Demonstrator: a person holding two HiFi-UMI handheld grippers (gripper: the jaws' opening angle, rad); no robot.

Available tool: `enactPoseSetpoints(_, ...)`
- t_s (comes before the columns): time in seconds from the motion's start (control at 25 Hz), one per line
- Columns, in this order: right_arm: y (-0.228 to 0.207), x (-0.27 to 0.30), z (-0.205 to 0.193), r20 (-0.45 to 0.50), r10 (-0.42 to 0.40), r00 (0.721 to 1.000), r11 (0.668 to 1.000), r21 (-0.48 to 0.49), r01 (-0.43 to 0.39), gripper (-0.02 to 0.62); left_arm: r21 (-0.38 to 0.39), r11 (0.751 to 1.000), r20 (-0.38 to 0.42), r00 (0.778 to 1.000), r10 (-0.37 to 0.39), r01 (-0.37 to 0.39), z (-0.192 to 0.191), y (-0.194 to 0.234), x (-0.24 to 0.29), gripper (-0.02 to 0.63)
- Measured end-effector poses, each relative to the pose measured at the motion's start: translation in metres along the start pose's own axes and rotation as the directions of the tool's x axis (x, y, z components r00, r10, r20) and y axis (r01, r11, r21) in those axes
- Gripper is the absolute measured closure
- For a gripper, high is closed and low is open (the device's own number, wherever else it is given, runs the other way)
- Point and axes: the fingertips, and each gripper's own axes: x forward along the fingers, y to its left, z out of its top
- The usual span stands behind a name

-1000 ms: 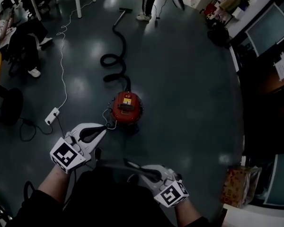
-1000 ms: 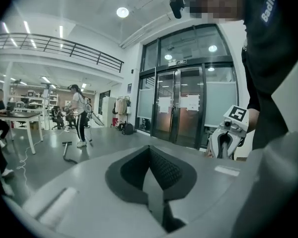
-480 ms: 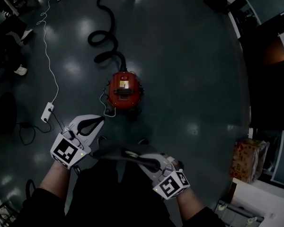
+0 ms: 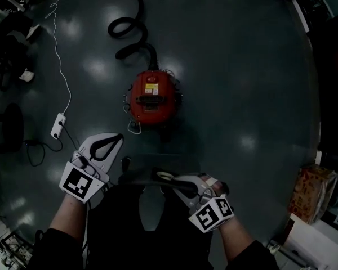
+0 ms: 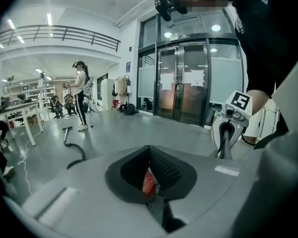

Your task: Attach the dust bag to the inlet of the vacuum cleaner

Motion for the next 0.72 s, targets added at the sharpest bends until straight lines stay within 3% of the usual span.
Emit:
enactPoseSetpoints(0.24,-0.016,0.043,-0.059,-0.008,0.025,1.000,0.999,-0.022,-0.025,0.571,0.010,1.000,0.028,1.000,0.009,-0.010,-0.039,0.016,0.048,0.604)
enactPoseSetpoints(0.72,-0.035,0.118,-0.128,0.020,0.068,0.997,0.997,0.019,-0.069,0.571,0.050,0.999,0.045,0.999,0.017,-0.019,-0.113,0.029,0.105,0.604)
